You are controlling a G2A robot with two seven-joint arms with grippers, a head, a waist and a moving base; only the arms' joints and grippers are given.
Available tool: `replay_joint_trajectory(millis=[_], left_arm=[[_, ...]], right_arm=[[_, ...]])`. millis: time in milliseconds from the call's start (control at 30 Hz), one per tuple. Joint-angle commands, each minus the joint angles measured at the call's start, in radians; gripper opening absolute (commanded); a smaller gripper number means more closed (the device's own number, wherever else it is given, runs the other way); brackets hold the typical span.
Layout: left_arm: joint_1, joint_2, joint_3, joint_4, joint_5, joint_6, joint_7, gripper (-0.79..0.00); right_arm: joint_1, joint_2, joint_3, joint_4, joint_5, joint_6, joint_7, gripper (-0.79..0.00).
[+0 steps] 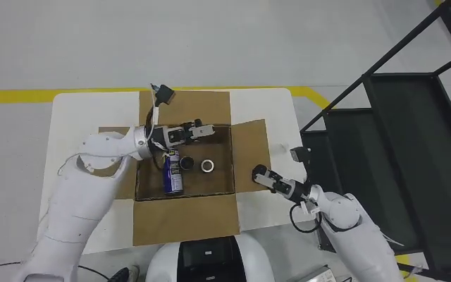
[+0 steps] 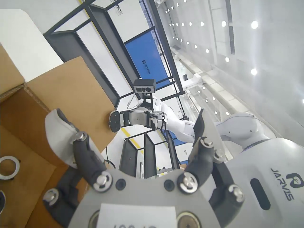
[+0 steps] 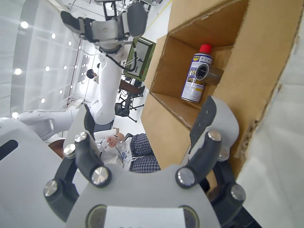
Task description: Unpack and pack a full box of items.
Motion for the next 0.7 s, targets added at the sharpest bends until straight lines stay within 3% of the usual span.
replay_joint_trajectory(millis=[0, 433, 667], left_arm=[[0.041, 0.009, -0.047, -0.020, -0.010, 0.007, 0.010, 0.000], [0.257, 0.040, -0.296, -0.043, -0.167, -0.031, 0.186, 0.000], [0.292, 0.043, -0.329, -0.056, -0.172, -0.039, 0.216, 0.000]], right_arm=[[0.011, -0.002, -0.016, -0.002, -0.028, 0.019, -0.013, 0.000], [0.026, -0.004, -0.040, 0.014, -0.126, 0.127, -0.113, 0.000], [0.056, -0.008, -0.072, 0.044, -0.189, 0.230, -0.152, 0.000]])
